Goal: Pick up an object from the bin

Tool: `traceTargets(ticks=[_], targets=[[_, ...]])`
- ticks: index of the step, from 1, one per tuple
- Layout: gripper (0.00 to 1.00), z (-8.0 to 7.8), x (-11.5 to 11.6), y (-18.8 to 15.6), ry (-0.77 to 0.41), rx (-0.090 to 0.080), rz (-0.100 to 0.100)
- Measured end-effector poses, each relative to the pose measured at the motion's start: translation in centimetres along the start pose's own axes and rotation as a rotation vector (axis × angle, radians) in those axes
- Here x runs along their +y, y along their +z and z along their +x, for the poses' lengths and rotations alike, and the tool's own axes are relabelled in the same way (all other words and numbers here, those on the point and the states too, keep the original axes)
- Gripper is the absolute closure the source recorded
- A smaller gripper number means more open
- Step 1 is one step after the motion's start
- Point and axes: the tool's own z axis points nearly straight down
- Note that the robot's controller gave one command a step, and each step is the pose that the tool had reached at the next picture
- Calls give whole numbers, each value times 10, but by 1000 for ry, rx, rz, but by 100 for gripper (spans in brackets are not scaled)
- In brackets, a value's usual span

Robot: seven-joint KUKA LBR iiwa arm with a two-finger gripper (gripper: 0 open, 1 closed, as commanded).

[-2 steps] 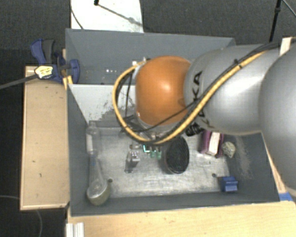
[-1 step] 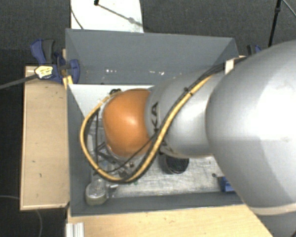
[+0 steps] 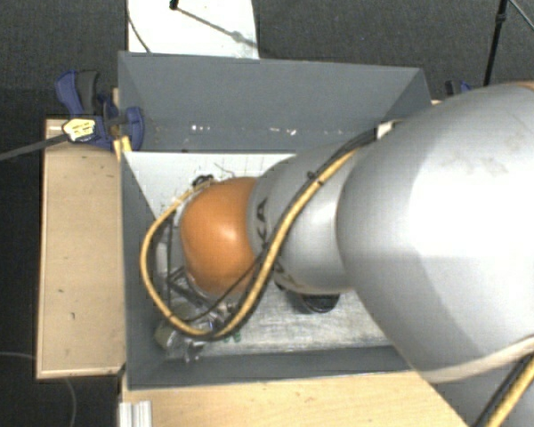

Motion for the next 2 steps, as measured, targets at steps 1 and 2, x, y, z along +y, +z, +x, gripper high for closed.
traceTargets(ticks=[1, 2], targets=[[100, -1, 1, -2, 5, -3, -2], [100, -18, -25, -171, -28, -9, -2]])
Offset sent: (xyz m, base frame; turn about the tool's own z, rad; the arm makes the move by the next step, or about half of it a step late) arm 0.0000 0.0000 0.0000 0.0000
